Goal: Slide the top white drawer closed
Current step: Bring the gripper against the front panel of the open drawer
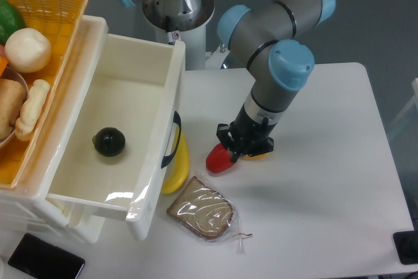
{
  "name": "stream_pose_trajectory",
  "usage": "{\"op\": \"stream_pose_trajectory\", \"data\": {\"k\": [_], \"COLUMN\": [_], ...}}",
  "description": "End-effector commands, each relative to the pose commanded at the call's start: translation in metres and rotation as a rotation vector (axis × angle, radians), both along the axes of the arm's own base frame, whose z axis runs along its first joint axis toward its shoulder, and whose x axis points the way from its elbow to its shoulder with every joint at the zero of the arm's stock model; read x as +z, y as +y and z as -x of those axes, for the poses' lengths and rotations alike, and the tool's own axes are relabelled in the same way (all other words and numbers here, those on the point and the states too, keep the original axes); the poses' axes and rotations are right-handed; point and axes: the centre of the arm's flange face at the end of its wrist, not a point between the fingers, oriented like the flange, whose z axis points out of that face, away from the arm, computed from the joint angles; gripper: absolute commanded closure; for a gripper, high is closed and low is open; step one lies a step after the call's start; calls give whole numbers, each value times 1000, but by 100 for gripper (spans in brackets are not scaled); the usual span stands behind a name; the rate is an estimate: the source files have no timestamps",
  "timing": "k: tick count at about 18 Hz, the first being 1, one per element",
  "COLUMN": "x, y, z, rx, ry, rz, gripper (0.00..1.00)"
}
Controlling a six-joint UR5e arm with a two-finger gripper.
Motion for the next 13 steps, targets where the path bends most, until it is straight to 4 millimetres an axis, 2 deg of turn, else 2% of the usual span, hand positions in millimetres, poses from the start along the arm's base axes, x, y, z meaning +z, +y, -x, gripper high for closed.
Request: {"op": "stream_pose_trajectory", "data": {"k": [2,7,13], "x": [6,3,29], "y": [4,15,8], "z": [-4,-28,-38], "rx": [-7,-42,-63], "ry": [-30,-106,-136], "rz": [-16,20,17], "gripper": [100,100,100]}}
